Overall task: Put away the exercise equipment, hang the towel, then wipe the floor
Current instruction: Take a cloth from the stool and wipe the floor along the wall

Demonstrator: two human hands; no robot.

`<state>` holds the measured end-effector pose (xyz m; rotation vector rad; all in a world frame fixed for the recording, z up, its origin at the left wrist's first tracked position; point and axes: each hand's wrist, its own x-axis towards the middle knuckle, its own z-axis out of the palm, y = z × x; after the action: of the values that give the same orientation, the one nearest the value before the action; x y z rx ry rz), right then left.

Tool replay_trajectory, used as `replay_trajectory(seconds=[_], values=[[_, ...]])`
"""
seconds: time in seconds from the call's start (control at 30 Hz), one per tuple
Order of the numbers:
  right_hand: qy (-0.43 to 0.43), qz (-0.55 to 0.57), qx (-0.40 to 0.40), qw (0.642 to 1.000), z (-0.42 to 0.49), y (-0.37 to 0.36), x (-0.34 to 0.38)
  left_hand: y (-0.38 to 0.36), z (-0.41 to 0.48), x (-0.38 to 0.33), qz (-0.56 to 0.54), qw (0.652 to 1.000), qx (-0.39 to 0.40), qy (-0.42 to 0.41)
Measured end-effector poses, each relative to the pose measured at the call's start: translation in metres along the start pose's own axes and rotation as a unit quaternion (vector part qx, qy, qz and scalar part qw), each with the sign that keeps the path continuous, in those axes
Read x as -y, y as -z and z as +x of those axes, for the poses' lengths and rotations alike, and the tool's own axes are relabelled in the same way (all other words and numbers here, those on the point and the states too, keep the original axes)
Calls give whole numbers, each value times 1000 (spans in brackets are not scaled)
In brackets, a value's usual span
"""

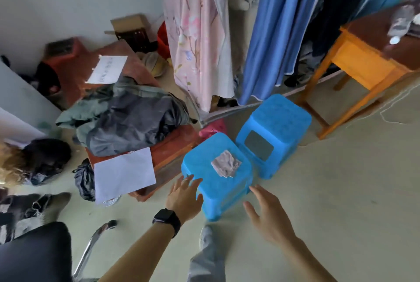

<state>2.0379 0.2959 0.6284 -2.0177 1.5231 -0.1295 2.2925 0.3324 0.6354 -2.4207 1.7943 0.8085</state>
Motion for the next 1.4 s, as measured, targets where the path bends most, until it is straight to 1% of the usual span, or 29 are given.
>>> replay_trajectory(seconds=[0.13, 0.27, 0.37, 0.47, 0.57, 0.63, 0.73, 0.83, 0.87, 0.9, 0.97, 1.07, 1.13, 1.23, 1.33, 1.4], values=[[16, -47, -5, 999, 108, -62, -14, -32, 101, 30, 50, 998, 20, -13], [52, -112, -7, 992, 199, -132, -34, -94, 189, 52, 64, 997, 41, -16], [67, -139, 1, 988, 253, -184, -48, -146, 239, 68, 52, 998, 2, -35], [83, -161, -12, 983, 282, -225, -65, -190, 259, 88, 59, 997, -22, -45], [102, -162, -87, 978, 282, -250, -79, -216, 258, 99, 66, 993, -72, -60], [145, -138, -124, 972, 278, -258, -88, -220, 259, 100, 61, 994, -73, -55], [181, -82, -132, 971, 274, -255, -91, -217, 258, 93, 54, 997, -50, -31], [158, -62, -119, 978, 256, -225, -85, -197, 253, 78, 49, 999, 1, -4], [149, -52, -101, 982, 246, -212, -87, -186, 252, 70, 49, 998, 29, 6], [130, -41, -79, 988, 236, -199, -88, -177, 251, 63, 53, 997, 62, 13], [70, -15, -36, 997, 206, -167, -93, -154, 242, 40, 68, 992, 110, -6], [26, -40, -74, 996, 156, -106, -91, -116, 217, -12, 72, 987, 136, -49], [-3, -32, -93, 995, 114, -59, -90, -88, 198, -61, 66, 983, 150, -87], [-56, -32, -165, 984, 46, 7, -99, -52, 167, -143, 76, 971, 148, -173], [-132, -6, -213, 968, -26, 72, -113, -26, 126, -237, 100, 943, 147, -281], [-176, 12, -260, 949, -67, 106, -129, -19, 100, -299, 111, 923, 151, -337]])
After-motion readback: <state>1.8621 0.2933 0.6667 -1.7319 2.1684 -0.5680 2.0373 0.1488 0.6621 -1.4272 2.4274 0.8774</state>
